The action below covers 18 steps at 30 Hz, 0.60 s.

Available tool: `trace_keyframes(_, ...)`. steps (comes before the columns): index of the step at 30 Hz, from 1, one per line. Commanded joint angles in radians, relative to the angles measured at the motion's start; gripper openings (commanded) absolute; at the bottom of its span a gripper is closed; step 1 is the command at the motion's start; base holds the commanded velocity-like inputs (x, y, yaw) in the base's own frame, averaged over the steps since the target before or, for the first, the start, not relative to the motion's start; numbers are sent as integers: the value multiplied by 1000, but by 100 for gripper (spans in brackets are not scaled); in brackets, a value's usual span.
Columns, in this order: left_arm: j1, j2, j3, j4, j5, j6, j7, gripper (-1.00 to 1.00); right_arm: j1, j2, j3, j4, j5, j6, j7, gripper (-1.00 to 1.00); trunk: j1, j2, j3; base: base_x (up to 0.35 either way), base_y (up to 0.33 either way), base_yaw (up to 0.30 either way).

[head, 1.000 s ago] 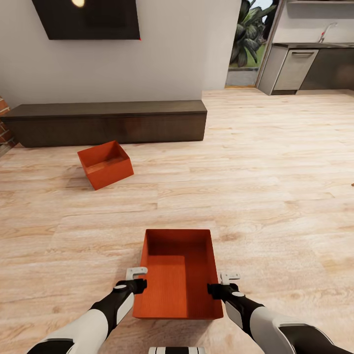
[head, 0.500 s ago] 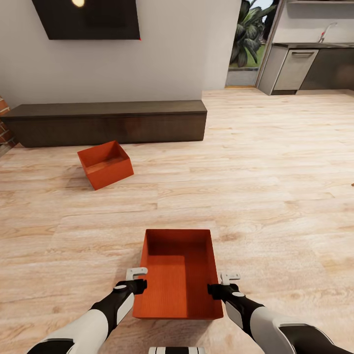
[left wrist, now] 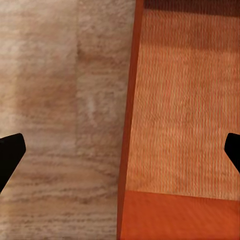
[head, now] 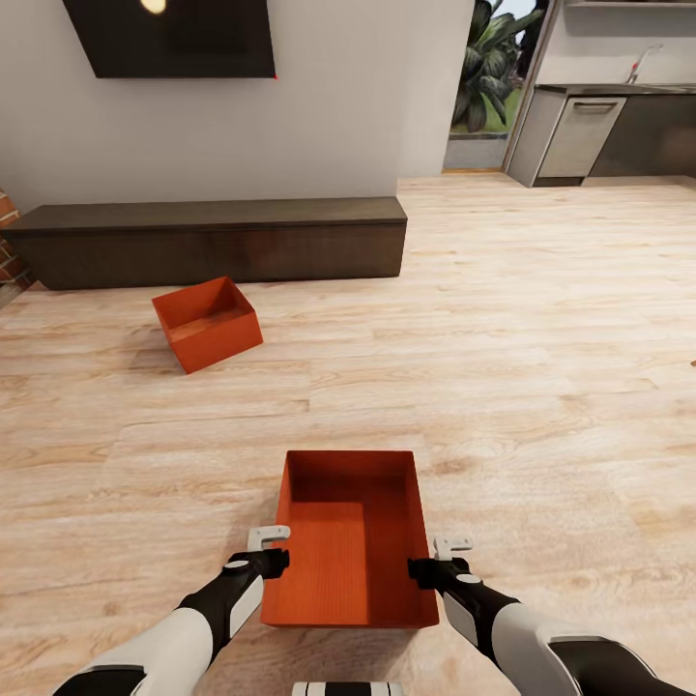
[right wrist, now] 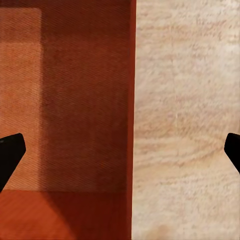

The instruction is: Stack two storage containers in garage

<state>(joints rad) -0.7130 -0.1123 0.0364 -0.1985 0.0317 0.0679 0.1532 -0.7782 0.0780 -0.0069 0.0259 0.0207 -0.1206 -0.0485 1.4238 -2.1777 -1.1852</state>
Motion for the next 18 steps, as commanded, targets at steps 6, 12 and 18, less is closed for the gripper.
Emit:
trace_keyframes(6,0,0,5,-1,5,6,2,100,-1,0,-1,3,2,-5,-4,100,11,-21,-10,0,0,0)
trace_keyframes(12,0,0,5,-1,5,6,2,100,-1,0,-1,2,2,-5,-4,100,34,-63,-29,0,0,0)
trace_keyframes(18,0,0,5,-2,4,6,2,100,-1,0,-1,2,2,-5,-4,100,50,-91,-41,0,0,0)
